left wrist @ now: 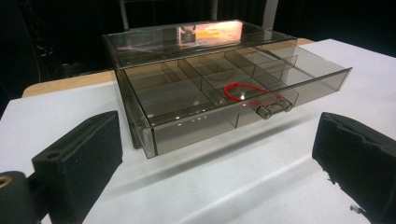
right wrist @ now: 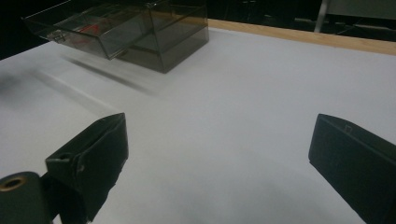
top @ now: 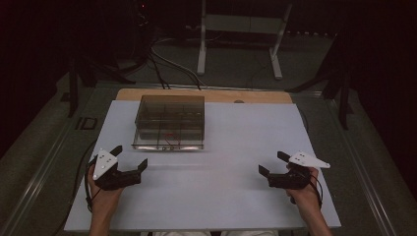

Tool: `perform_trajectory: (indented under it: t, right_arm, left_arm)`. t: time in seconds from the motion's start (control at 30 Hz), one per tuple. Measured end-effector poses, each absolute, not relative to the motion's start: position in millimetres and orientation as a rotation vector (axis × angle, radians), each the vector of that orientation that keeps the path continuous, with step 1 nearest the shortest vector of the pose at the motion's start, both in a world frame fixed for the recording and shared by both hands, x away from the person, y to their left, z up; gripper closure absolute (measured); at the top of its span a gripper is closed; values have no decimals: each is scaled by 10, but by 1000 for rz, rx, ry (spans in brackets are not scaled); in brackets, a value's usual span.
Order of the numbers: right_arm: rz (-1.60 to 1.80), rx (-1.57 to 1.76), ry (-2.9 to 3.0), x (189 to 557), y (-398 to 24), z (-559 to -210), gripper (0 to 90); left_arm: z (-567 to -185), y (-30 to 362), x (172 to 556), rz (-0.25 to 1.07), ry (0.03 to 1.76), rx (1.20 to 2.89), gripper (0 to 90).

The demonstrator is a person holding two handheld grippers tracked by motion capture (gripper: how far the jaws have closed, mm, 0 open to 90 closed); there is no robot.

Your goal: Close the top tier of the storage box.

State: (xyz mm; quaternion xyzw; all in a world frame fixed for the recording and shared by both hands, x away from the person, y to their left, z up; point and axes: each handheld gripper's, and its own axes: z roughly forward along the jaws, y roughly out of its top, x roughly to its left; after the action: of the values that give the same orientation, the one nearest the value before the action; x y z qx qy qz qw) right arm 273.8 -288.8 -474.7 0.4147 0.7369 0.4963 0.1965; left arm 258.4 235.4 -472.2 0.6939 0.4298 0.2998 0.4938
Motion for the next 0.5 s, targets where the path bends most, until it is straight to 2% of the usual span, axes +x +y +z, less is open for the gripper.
perform_trajectory:
  t: [0.5]
  right_arm:
    - [1402, 1176, 2010, 2700, -2968, -4757, 50]
  left_arm:
    - [-4708, 2269, 2600, 698, 1038, 1670, 33]
